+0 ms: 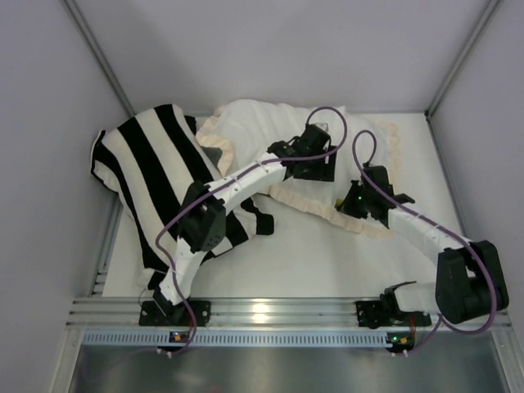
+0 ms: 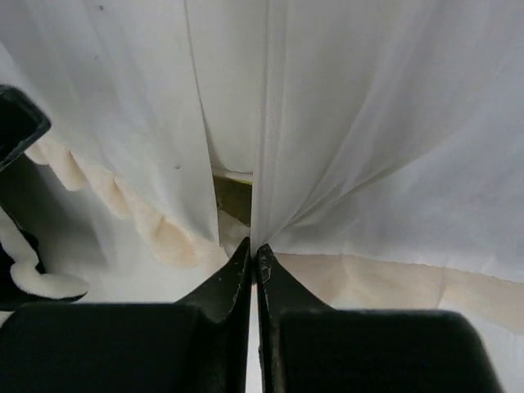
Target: Remove the pillowcase from the pillow
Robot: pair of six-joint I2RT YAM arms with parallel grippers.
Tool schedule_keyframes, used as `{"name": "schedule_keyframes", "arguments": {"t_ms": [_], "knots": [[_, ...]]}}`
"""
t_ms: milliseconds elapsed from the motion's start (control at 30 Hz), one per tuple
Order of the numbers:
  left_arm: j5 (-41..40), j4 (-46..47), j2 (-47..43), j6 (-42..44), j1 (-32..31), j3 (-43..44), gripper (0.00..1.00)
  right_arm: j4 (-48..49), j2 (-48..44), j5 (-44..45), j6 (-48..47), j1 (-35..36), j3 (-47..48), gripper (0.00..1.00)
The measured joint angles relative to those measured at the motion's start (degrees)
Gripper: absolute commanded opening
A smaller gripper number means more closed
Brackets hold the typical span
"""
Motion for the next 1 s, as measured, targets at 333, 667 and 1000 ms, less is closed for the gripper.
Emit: {"name": "schedule_keyframes", "arguments": {"t_ms": [333, 667, 1000], "knots": [[0.6, 0.0, 2.3, -1.2, -1.7, 1.4, 0.79, -3.8, -8.9, 2.2, -1.0, 0.1, -1.3, 0.52], [-0.4, 0.0, 4.7, -1.3, -4.9, 4.2, 0.8, -12.9, -10.7, 9.0, -4.7, -7.5, 5.3, 0.57], [-4.3, 0.2, 8.8, -2.3, -3.3, 4.1, 0.35, -13.8, -4.2, 7.5, -5.7, -9.3, 12.5, 0.54]]}}
